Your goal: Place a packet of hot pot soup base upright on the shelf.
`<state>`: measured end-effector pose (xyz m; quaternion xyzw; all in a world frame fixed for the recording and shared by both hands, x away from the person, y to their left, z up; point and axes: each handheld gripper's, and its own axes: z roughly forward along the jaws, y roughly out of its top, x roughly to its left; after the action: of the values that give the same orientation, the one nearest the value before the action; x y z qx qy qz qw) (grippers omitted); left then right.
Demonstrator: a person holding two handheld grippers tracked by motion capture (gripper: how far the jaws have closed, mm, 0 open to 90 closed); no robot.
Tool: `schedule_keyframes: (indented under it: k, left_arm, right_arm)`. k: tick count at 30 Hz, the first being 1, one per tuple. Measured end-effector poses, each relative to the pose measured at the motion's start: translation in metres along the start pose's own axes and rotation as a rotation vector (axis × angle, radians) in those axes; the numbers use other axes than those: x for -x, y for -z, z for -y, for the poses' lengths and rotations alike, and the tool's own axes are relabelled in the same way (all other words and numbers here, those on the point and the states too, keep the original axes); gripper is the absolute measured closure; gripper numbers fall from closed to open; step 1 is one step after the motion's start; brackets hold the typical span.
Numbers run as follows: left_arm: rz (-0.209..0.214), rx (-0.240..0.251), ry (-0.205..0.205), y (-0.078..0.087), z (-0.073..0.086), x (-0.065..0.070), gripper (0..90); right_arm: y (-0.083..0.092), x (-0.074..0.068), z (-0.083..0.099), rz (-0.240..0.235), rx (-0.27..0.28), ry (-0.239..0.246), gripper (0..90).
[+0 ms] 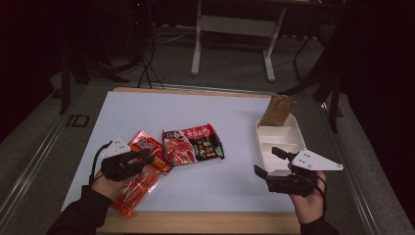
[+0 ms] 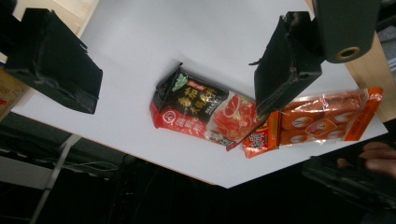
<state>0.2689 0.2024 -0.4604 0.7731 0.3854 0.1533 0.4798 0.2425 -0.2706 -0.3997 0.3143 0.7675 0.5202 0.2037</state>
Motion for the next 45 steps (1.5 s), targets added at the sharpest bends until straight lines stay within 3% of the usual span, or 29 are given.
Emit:
schedule_keyframes:
  k: [1, 3, 6, 10, 22, 26, 32, 37, 41, 45]
  left_arm:
    - [-0.018, -0.004, 0.004, -0.006, -0.006, -0.005, 73.8]
    - [-0.024, -0.016, -0.001, -0.012, -0.009, -0.009, 87.6]
    - [-0.046, -0.046, -0.005, -0.024, -0.013, -0.014, 89.6]
    - [-0.049, -0.081, 0.003, -0.040, -0.018, -0.024, 89.9]
    - [-0.083, -0.185, -0.035, -0.091, -0.036, -0.052, 90.0]
    - [-0.103, -0.196, -0.031, -0.106, -0.038, -0.061, 90.0]
    - [-0.122, -0.234, -0.024, -0.125, -0.041, -0.072, 90.0]
    - [-0.161, -0.294, -0.069, -0.142, -0.044, -0.080, 90.0]
    - [-0.187, -0.326, -0.078, -0.151, -0.043, -0.088, 90.0]
    - [-0.186, -0.352, -0.060, -0.158, -0.041, -0.094, 90.0]
  right_arm:
    - [0.000, 0.000, 0.000, 0.000, 0.000, 0.000, 15.1]
    - [0.001, 0.001, 0.003, -0.001, 0.007, 0.009, 15.3]
    - [0.002, 0.001, 0.003, 0.014, 0.016, 0.029, 15.4]
    - [0.001, -0.001, 0.003, 0.004, 0.005, 0.034, 15.3]
    - [-0.005, -0.005, 0.009, -0.030, -0.002, 0.047, 15.3]
    - [-0.008, -0.006, 0.011, -0.049, -0.020, 0.051, 15.3]
    - [-0.013, -0.007, 0.015, -0.077, -0.041, 0.055, 15.3]
    - [-0.015, -0.007, 0.017, -0.096, -0.048, 0.053, 15.3]
    - [-0.017, -0.006, 0.019, -0.115, -0.055, 0.060, 15.3]
    - [-0.017, -0.006, 0.020, -0.121, -0.056, 0.059, 15.3]
